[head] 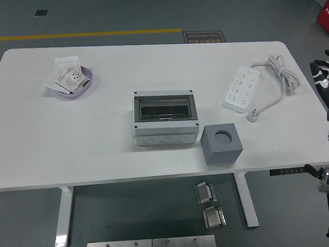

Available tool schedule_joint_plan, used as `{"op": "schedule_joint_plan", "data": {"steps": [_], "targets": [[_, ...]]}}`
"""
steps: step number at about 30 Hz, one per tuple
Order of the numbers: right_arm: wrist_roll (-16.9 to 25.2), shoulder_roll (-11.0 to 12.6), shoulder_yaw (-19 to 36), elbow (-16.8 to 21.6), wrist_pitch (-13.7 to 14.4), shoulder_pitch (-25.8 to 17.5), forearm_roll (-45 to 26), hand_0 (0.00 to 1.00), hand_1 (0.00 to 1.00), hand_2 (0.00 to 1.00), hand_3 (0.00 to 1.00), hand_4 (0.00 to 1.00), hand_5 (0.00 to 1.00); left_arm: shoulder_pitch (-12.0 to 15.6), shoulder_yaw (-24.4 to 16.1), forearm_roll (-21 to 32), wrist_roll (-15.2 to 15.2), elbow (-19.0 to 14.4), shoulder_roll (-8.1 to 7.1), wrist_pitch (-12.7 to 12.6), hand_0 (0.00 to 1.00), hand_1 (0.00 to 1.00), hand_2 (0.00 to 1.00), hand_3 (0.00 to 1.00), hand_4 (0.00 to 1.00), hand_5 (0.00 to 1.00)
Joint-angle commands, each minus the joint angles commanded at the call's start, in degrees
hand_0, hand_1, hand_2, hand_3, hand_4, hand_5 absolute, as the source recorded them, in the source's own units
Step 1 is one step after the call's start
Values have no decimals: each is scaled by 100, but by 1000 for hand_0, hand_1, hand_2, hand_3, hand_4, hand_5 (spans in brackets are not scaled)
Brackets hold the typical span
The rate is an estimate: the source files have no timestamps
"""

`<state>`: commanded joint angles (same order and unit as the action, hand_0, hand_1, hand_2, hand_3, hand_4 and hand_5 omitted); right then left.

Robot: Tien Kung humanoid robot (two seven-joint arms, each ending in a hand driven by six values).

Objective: Pick up the cylinder from the cube,place it in the box,flap close box

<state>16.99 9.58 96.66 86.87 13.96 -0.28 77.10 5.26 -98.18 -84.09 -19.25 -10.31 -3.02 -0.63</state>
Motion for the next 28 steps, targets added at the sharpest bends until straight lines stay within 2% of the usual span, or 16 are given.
{"op": "schedule_joint_plan", "data": {"steps": [21, 28], "targets": [[-25, 41, -189, -14, 19, 49, 14, 653, 562, 622, 738, 953, 499, -21, -50, -60, 9, 0, 44, 11, 621, 611, 556, 592, 673, 272], [-23, 1, -255, 2, 23, 29, -11, 653, 562, 622, 738, 952, 500, -50, -62, -109, 6, 0, 13, 17, 620, 611, 557, 591, 672, 272]]}}
